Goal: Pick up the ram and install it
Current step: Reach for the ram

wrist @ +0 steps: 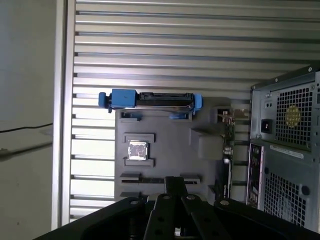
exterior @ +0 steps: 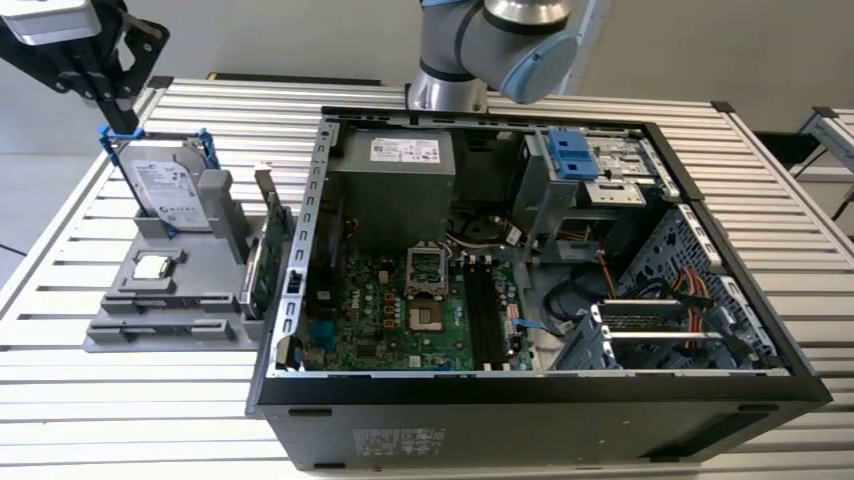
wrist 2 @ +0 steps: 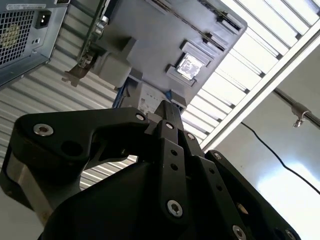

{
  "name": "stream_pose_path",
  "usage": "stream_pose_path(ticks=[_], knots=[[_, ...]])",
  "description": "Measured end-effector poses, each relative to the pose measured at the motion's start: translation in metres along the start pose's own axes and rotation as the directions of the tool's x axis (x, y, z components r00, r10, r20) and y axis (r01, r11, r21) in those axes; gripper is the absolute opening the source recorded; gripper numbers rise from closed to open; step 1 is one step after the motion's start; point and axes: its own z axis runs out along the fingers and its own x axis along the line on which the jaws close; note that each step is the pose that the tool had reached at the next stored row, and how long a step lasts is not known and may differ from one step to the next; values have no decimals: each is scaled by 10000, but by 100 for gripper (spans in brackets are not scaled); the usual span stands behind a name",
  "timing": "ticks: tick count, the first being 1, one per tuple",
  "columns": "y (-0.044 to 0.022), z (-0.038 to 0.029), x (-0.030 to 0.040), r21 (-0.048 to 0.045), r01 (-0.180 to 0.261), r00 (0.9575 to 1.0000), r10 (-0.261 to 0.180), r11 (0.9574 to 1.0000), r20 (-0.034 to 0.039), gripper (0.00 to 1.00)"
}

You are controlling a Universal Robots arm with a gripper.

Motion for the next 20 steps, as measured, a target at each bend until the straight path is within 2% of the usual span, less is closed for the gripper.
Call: stream_pose_path(ticks=[8, 20], knots=[[1, 0, 72, 0, 0, 10000, 0, 10000, 0, 0], [1, 0, 77, 0, 0, 10000, 0, 10000, 1, 0]])
